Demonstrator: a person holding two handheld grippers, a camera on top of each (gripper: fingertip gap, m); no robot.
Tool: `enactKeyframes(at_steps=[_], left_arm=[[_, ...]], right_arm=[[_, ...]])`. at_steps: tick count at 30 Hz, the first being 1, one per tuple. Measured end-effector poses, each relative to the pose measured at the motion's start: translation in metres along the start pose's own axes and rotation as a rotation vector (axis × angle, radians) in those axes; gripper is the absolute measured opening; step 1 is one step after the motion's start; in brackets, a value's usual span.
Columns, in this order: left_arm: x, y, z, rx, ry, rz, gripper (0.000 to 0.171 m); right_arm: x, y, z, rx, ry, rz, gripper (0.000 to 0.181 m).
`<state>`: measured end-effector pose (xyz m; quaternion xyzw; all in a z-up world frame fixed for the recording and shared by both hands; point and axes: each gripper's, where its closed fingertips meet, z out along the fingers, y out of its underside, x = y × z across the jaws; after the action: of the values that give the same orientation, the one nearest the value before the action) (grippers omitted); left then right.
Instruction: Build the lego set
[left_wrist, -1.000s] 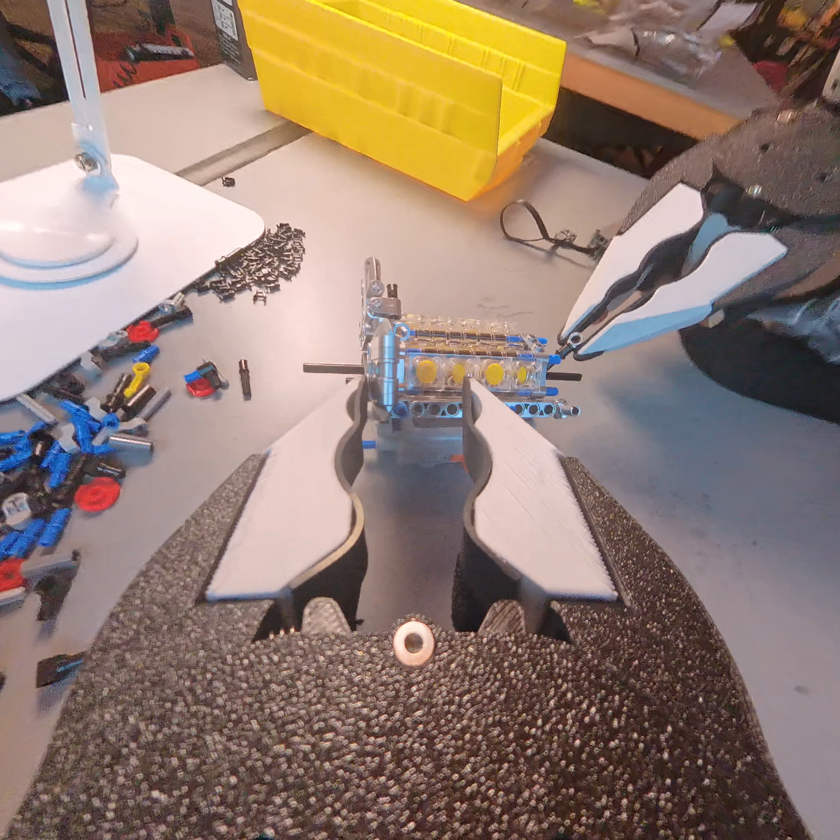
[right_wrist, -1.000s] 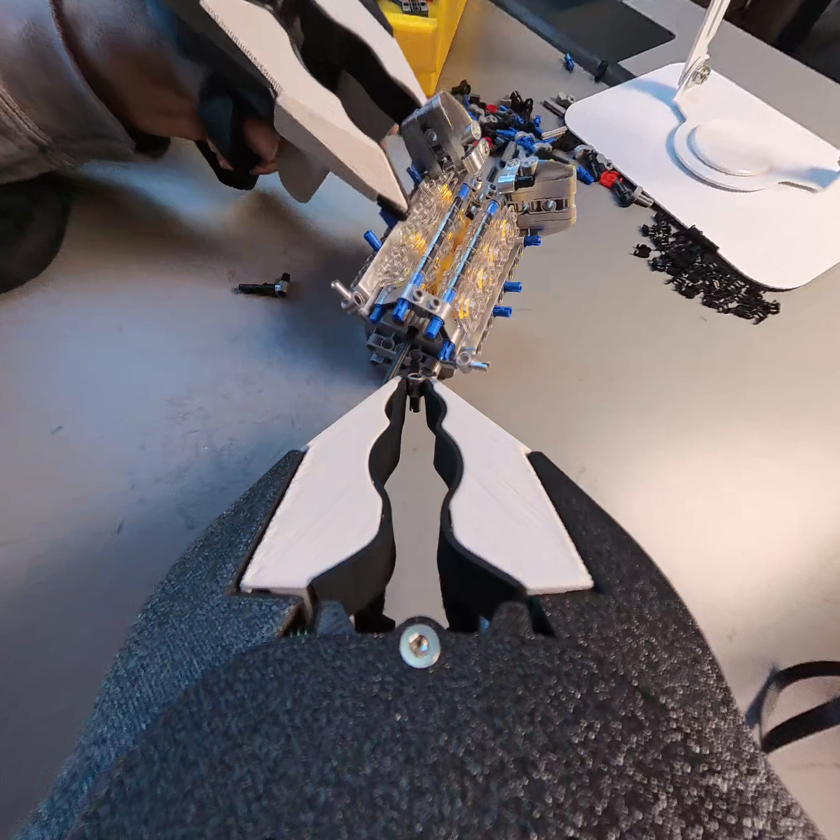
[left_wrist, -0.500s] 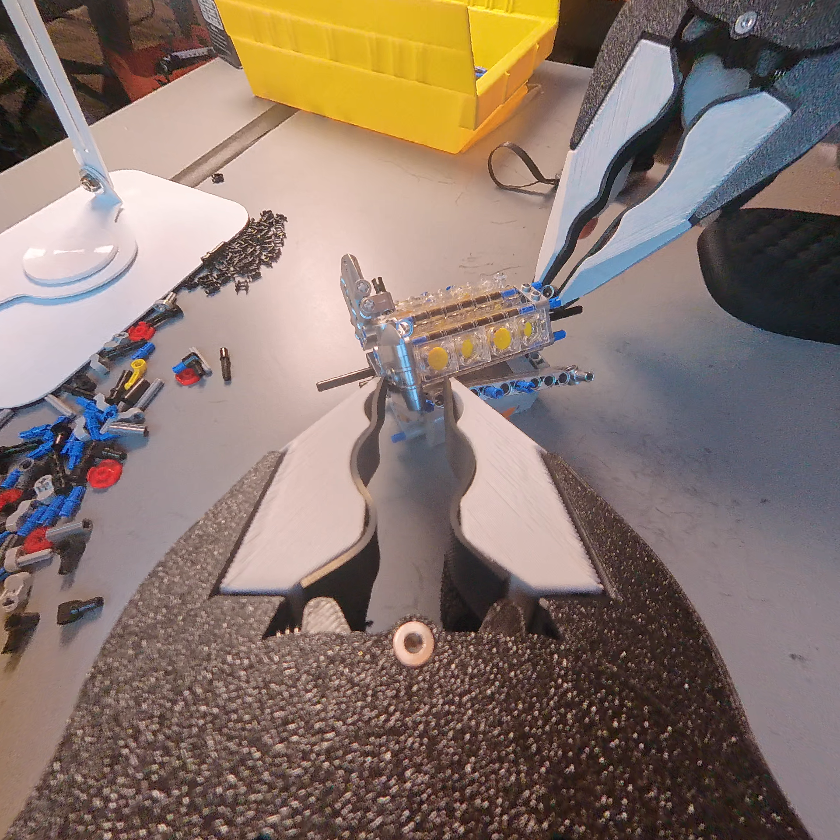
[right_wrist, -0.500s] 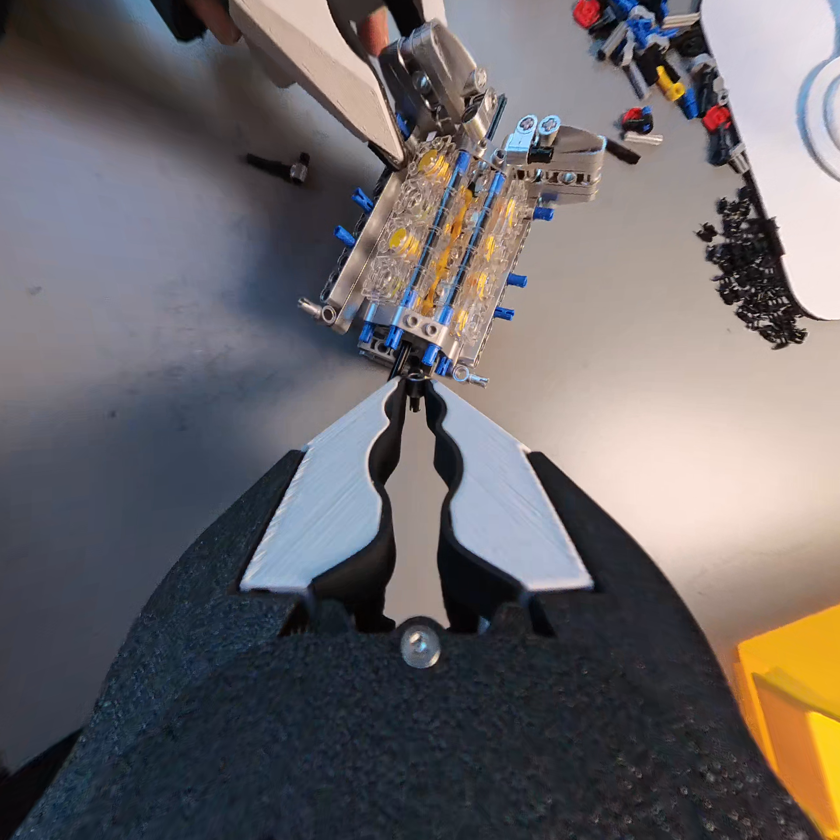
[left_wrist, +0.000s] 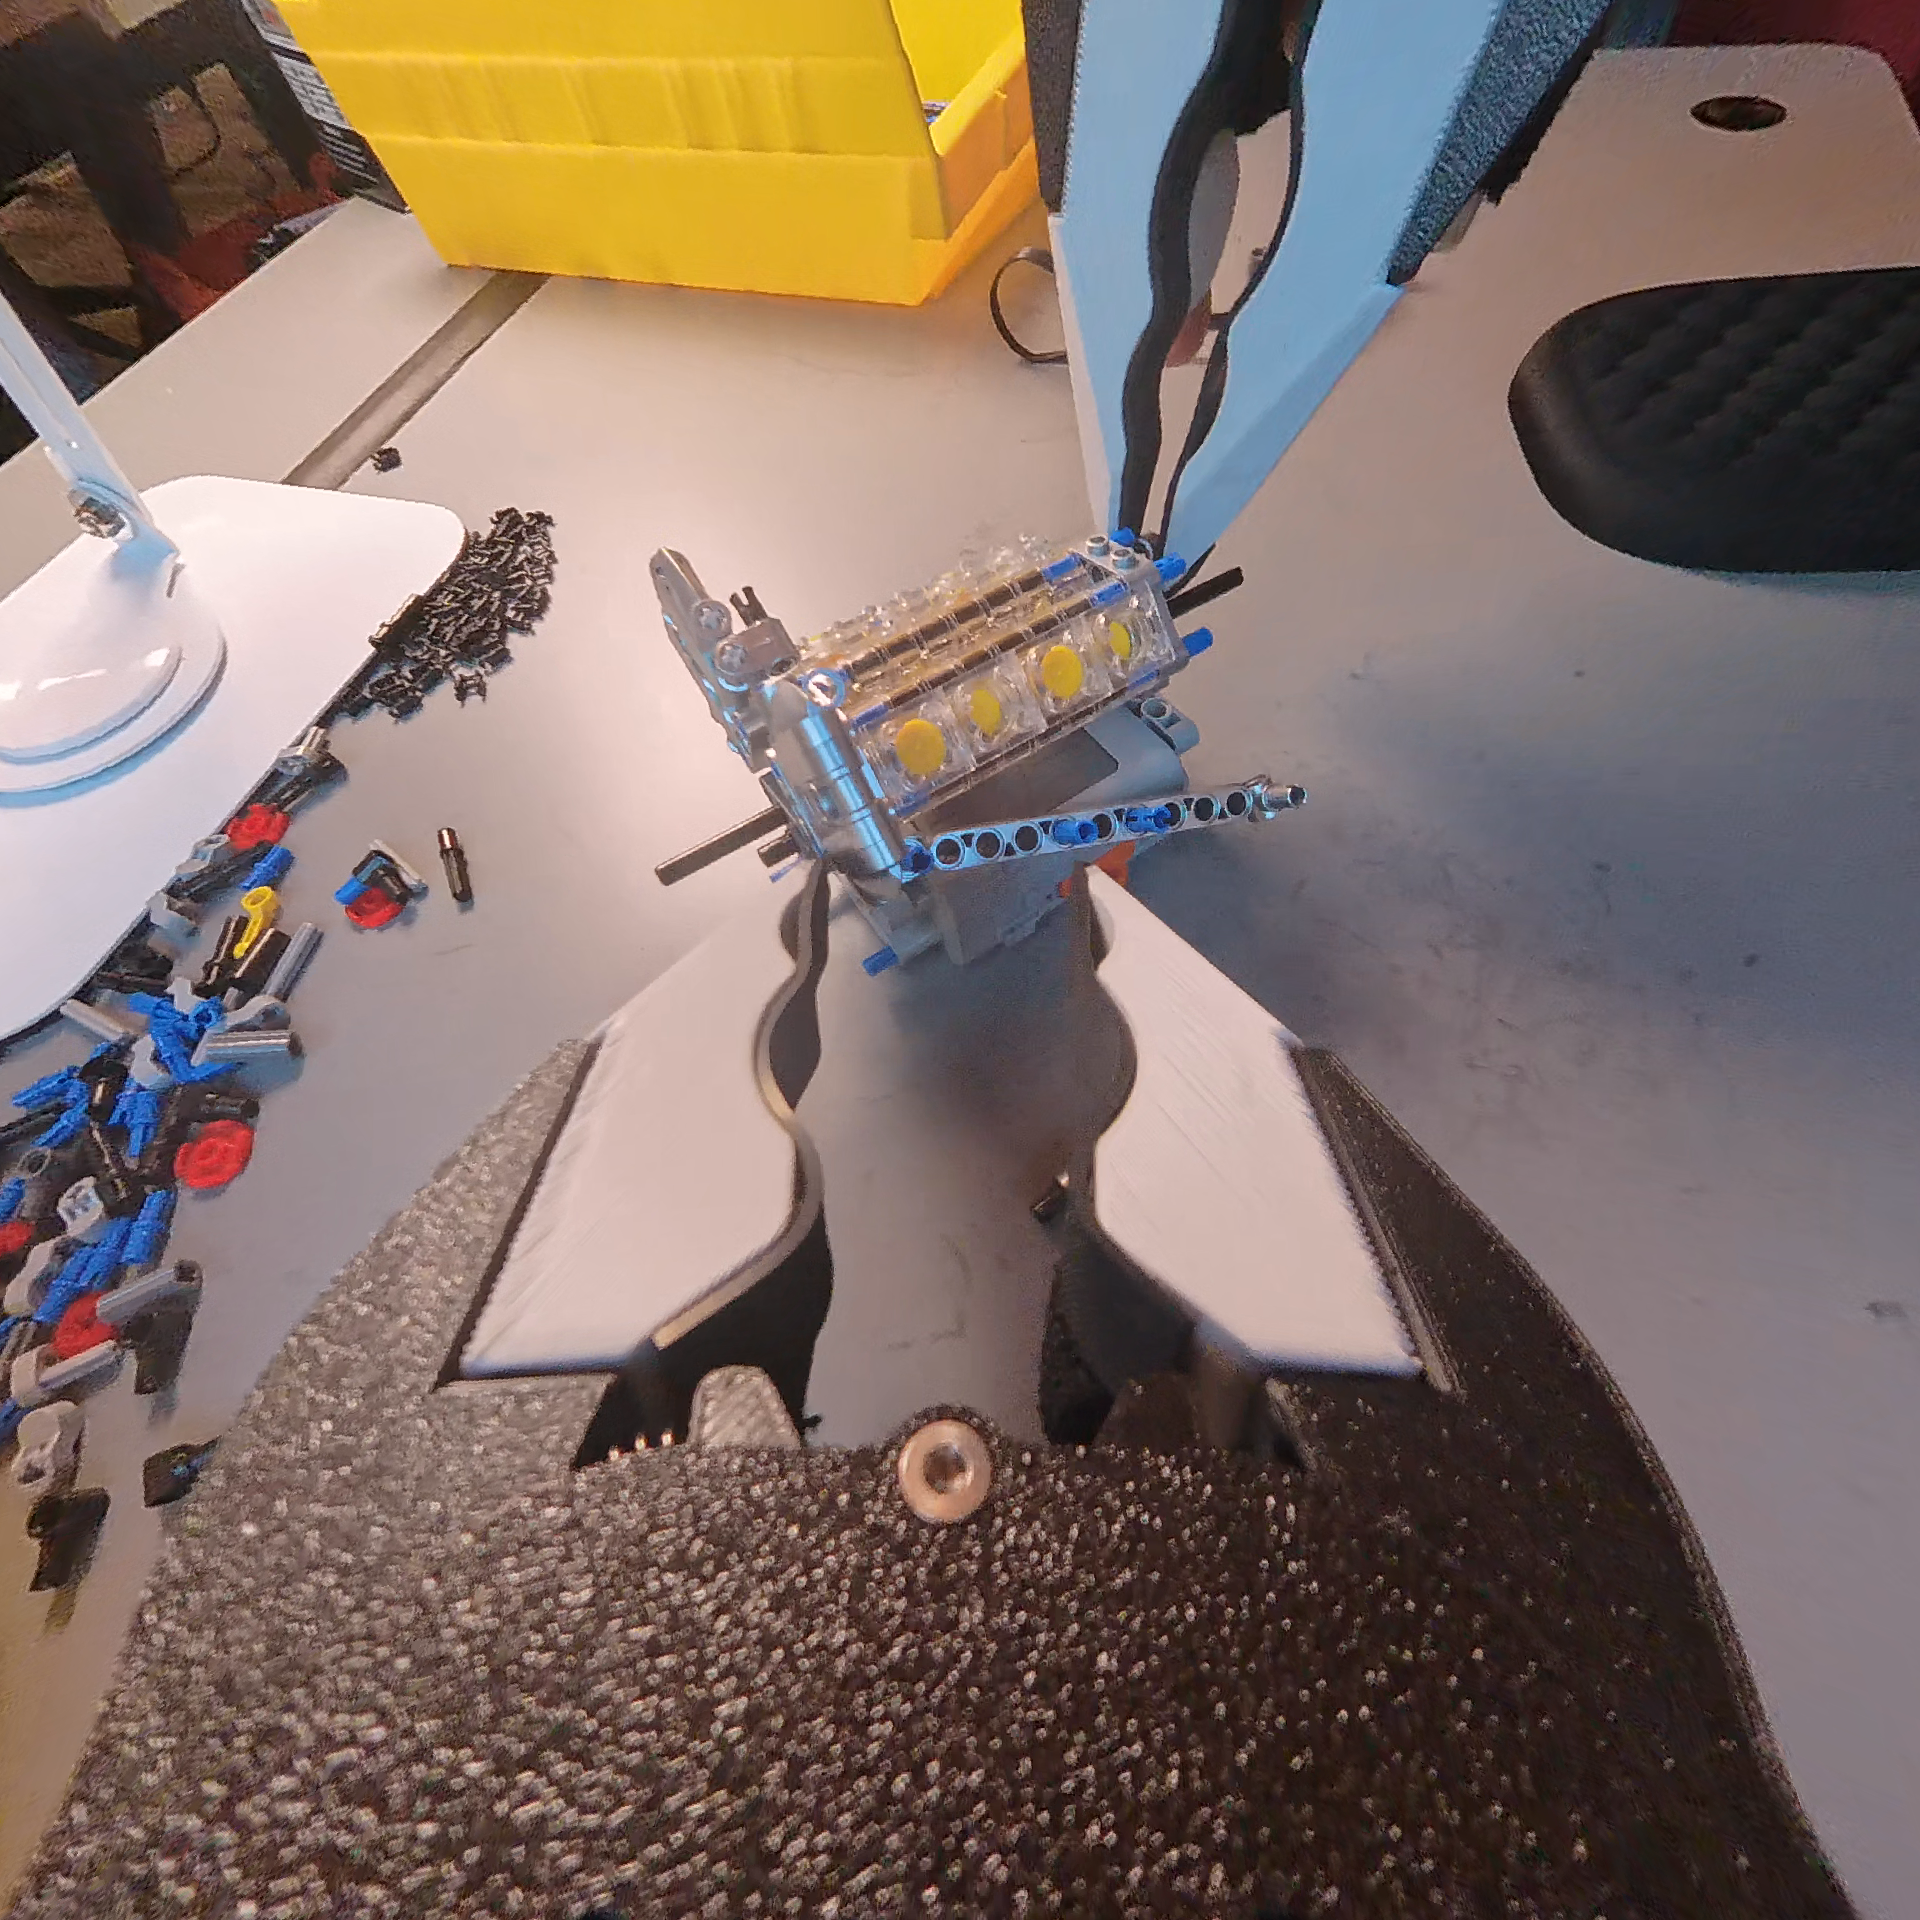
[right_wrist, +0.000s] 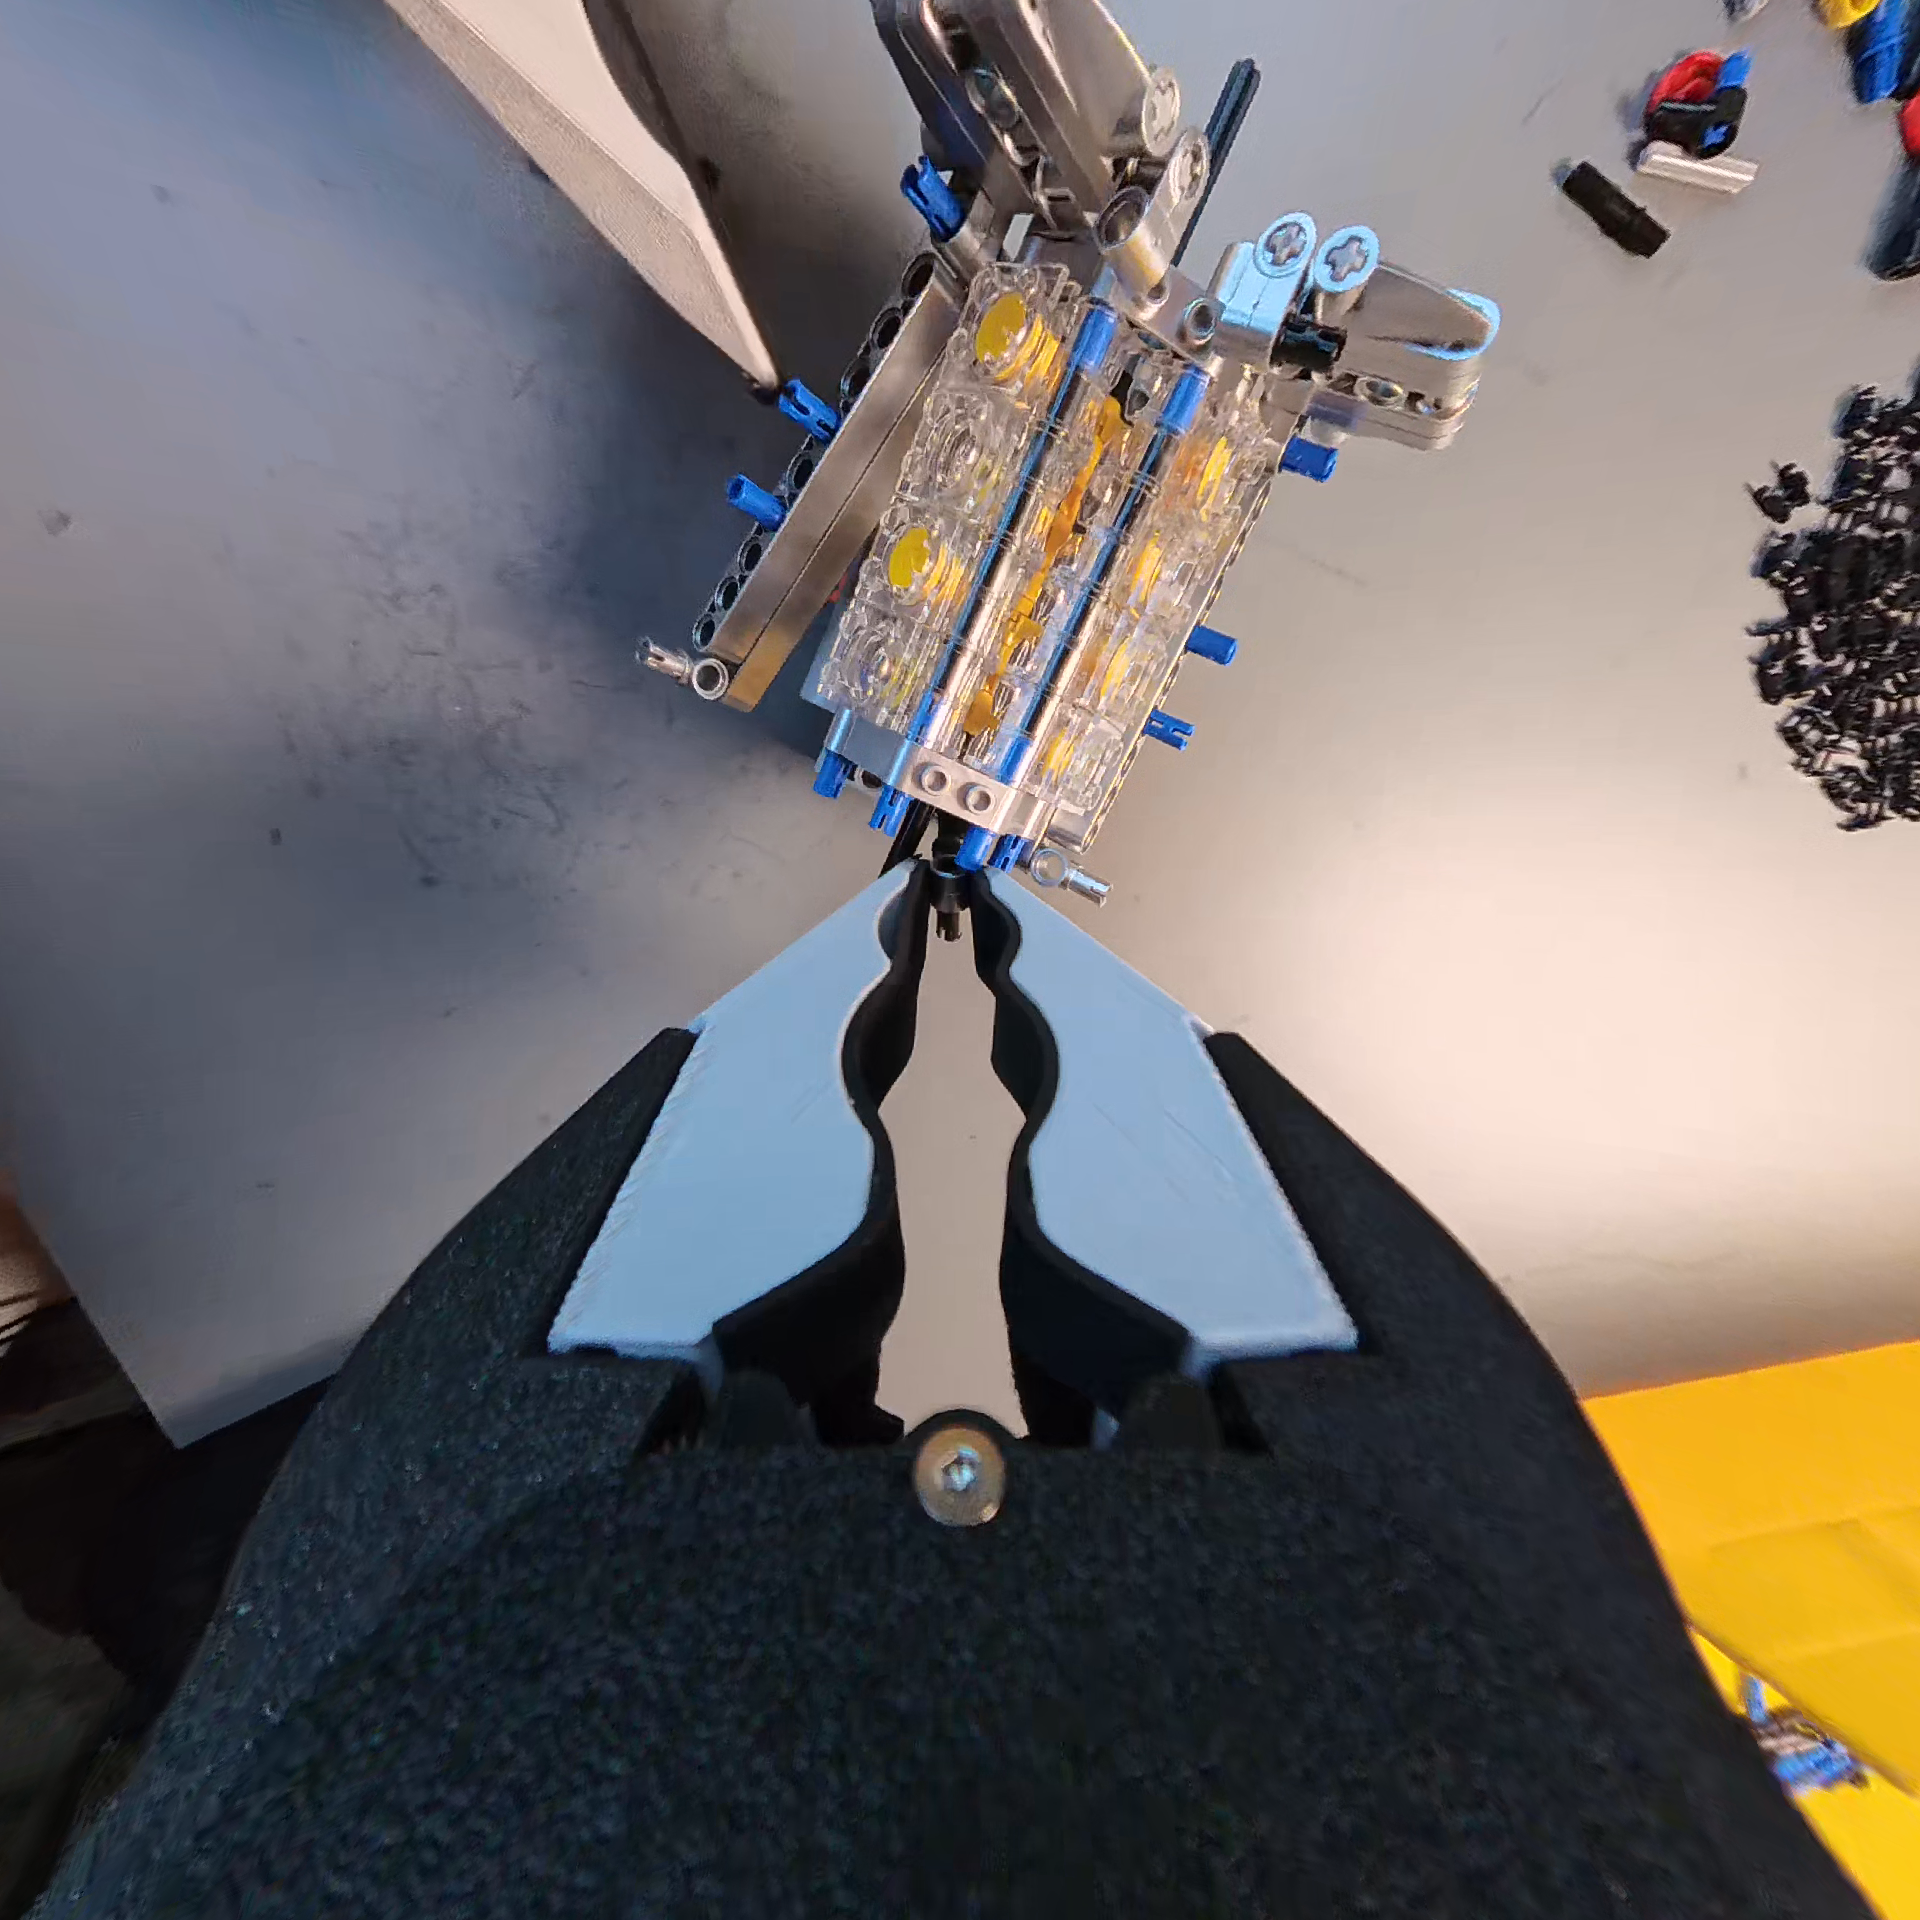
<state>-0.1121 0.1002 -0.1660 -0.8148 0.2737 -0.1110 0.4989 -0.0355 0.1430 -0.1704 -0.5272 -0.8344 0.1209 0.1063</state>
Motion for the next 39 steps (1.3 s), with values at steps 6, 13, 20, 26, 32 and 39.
enactKeyframes(at_steps=[6, 13, 20, 26, 32, 39], left_arm=[[-0.001, -0.004, 0.004, 0.013, 0.027, -0.197, 0.047], [0.003, -0.015, 0.005, 0.082, 0.170, -0.491, 0.061], [-0.005, -0.009, 0.017, 0.069, 0.076, -0.598, 0.049], [-0.003, 0.009, 0.014, -0.132, -0.020, -0.250, 0.032], [-0.003, 0.016, 0.002, -0.275, -0.056, 0.028, 0.022], [-0.001, 0.028, -0.011, -0.379, -0.047, 0.300, 0.013]], right_arm=[[0.002, 0.001, 0.002, -0.078, 0.011, -0.041, 0.006], [0.003, 0.001, 0.003, -0.126, -0.005, -0.068, 0.006], [0.002, -0.002, 0.004, -0.023, 0.010, -0.036, 0.006], [0.006, 0.009, 0.001, 0.042, 0.036, -0.011, 0.006], [0.006, 0.018, -0.010, 0.140, 0.038, 0.033, 0.006], [0.006, 0.039, -0.023, 0.295, 0.061, 0.122, 0.006]])
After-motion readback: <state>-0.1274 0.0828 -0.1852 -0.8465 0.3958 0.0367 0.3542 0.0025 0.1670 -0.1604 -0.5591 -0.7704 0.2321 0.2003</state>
